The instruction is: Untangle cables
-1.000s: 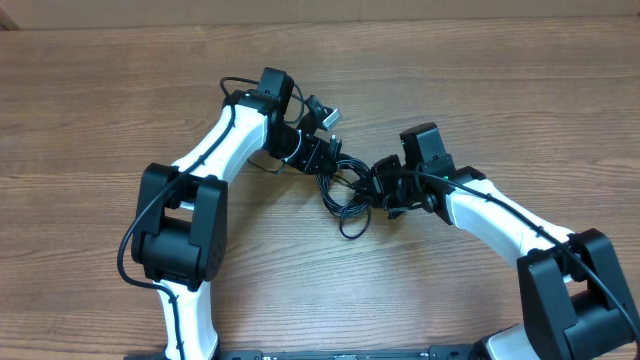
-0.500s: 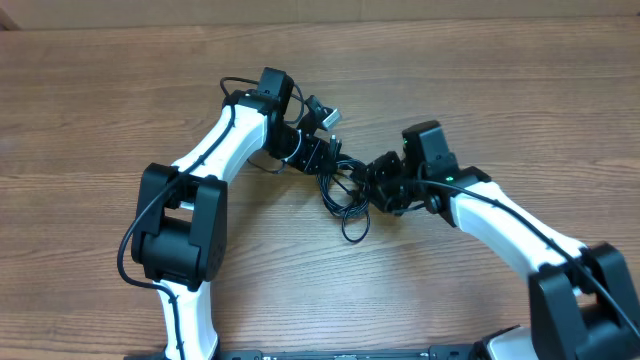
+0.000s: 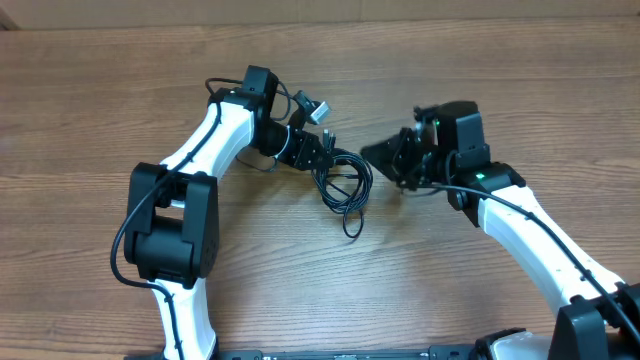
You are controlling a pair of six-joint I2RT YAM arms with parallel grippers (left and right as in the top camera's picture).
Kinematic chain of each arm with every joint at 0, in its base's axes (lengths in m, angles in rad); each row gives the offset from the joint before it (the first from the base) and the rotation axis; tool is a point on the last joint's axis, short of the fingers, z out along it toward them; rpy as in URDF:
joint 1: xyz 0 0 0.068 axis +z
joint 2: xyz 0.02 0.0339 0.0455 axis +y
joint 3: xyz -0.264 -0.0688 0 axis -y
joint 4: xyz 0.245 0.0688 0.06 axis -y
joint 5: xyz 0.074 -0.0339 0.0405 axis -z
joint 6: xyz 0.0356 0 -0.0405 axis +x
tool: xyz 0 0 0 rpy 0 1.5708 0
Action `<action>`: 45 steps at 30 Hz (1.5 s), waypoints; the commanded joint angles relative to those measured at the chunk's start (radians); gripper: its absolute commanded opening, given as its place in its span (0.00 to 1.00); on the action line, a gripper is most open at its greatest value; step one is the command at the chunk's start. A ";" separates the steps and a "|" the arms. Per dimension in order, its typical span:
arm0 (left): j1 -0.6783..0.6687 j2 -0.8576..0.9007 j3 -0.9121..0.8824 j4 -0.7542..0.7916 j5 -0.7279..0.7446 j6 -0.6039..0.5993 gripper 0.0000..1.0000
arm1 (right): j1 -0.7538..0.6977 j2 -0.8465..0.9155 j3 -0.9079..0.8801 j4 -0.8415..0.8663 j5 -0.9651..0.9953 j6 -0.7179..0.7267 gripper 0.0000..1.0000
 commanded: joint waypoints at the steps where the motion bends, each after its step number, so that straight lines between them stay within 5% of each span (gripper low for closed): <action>1: -0.004 -0.023 0.026 -0.003 0.051 0.018 0.04 | 0.006 -0.007 0.014 0.016 -0.105 0.047 0.04; 15: -0.004 -0.023 0.026 0.013 0.050 -0.196 0.04 | 0.255 0.012 0.011 -0.165 0.558 0.055 0.04; 24: -0.004 -0.023 0.026 0.013 0.046 -0.196 0.04 | 0.185 -0.065 0.014 0.009 0.242 -0.111 0.04; 33: -0.008 -0.023 0.026 0.013 0.047 -0.196 0.04 | 0.177 -0.036 0.012 -0.071 0.383 -0.106 0.04; 39: -0.008 -0.023 0.026 0.014 0.043 -0.196 0.04 | 0.188 0.151 0.012 -0.063 0.381 -0.107 0.04; 45: -0.007 -0.023 0.026 0.014 0.043 -0.196 0.04 | 0.174 0.135 0.023 -0.055 0.304 -0.156 0.04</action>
